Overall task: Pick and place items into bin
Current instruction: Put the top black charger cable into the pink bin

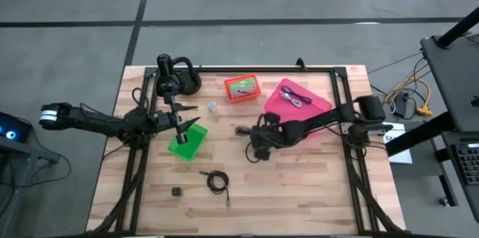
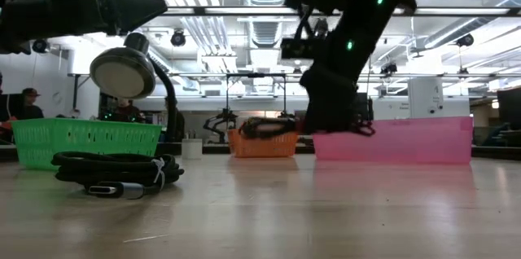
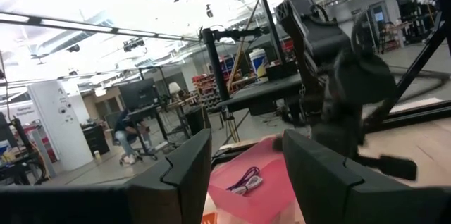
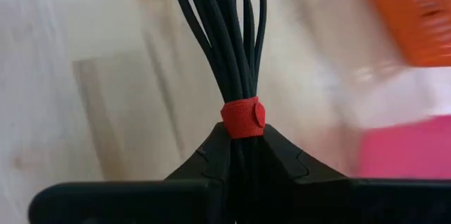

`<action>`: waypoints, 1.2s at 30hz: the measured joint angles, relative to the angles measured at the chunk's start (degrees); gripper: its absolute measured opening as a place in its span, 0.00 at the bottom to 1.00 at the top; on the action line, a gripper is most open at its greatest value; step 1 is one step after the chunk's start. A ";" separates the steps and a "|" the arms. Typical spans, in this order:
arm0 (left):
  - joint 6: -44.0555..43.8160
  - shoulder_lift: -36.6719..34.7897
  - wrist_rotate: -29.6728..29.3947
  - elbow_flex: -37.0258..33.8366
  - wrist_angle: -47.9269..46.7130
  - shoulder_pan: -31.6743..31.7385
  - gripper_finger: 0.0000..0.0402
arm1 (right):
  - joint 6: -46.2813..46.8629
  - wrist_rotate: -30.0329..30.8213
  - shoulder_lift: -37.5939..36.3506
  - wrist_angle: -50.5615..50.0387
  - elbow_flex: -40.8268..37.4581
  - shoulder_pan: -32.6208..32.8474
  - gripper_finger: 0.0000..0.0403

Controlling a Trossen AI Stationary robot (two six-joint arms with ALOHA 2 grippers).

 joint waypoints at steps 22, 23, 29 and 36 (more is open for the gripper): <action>0.00 0.00 0.02 -0.04 -0.06 0.00 0.40 | 9.47 16.69 -7.01 -21.63 0.09 -0.04 0.08; 0.00 -0.01 0.02 -0.04 -0.04 0.00 0.40 | 10.20 16.89 -7.03 -22.62 0.09 -0.04 0.08; 0.00 0.00 0.02 -0.04 -0.06 0.00 0.40 | 15.59 19.27 -7.10 -28.33 0.09 -0.15 0.08; 0.00 0.00 0.01 -0.04 -0.04 -0.01 0.40 | 23.28 21.11 -7.10 -35.87 0.05 -1.30 0.08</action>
